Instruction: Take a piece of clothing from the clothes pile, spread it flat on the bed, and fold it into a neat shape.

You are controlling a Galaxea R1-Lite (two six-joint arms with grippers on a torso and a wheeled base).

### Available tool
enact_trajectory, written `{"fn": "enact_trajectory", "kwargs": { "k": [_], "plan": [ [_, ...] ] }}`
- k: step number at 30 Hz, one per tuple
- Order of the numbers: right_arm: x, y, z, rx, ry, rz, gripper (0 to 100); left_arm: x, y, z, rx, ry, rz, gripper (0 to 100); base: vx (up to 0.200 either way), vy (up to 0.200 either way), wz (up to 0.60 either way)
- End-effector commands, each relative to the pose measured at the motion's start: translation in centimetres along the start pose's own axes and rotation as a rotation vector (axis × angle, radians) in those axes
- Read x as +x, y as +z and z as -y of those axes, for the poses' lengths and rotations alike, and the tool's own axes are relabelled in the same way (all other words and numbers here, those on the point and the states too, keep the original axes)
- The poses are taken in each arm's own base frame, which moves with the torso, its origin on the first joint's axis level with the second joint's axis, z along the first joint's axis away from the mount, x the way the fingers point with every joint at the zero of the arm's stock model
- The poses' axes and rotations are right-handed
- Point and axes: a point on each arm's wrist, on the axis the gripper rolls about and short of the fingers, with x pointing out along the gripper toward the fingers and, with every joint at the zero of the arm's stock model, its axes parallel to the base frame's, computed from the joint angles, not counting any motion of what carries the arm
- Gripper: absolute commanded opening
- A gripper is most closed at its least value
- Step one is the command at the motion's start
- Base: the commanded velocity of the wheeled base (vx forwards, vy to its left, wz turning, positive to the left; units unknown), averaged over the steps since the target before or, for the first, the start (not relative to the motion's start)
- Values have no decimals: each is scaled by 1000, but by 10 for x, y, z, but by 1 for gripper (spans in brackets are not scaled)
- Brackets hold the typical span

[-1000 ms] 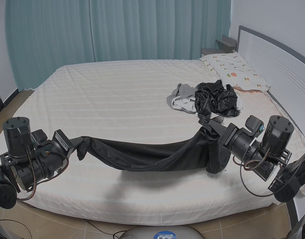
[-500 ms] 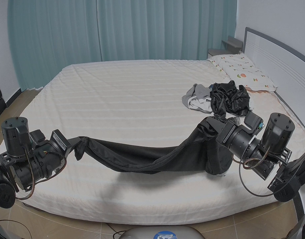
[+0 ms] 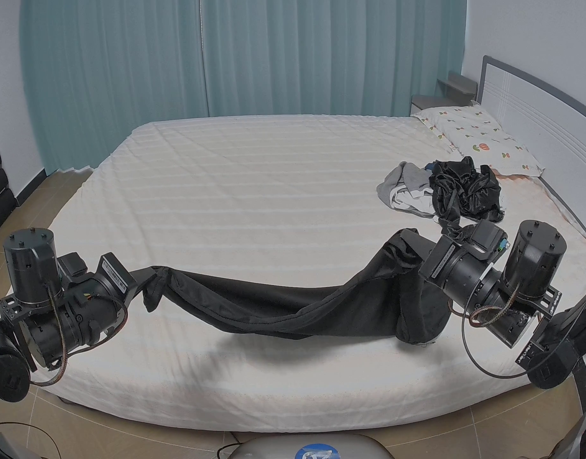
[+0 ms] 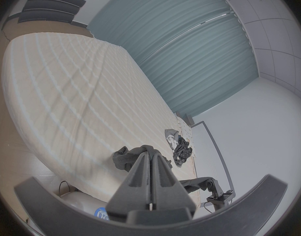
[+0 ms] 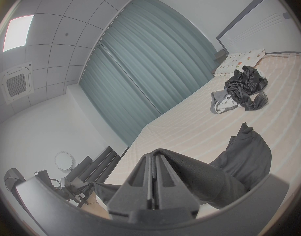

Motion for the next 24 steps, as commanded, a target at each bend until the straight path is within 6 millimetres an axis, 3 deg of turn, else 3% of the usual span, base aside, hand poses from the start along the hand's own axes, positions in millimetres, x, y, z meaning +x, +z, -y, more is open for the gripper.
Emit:
{"fn": "enact_trajectory", "kwargs": {
  "k": [1,4,11,14,19,24],
  "plan": [
    [-5,-1,6,1,-21,-11,0,0,-3,-2,1,7,-11,0,0,0,0],
    [-6,-1,7,2,-25,-14,0,0,-3,-3,1,9,-14,0,-67,0,0],
    [-47,-1,-7,1,32,-31,0,-22,-12,2,22,-30,-39,0,-200,0,0],
    [-73,4,-22,-1,100,-15,0,-37,-12,8,49,-56,-45,0,-200,0,0],
    [-102,25,-40,-20,133,60,0,-70,-6,27,85,-156,-28,0,-40,0,0],
    [-123,66,-61,-27,209,211,0,-97,15,56,80,-212,11,0,0,0,0]
  ]
}}
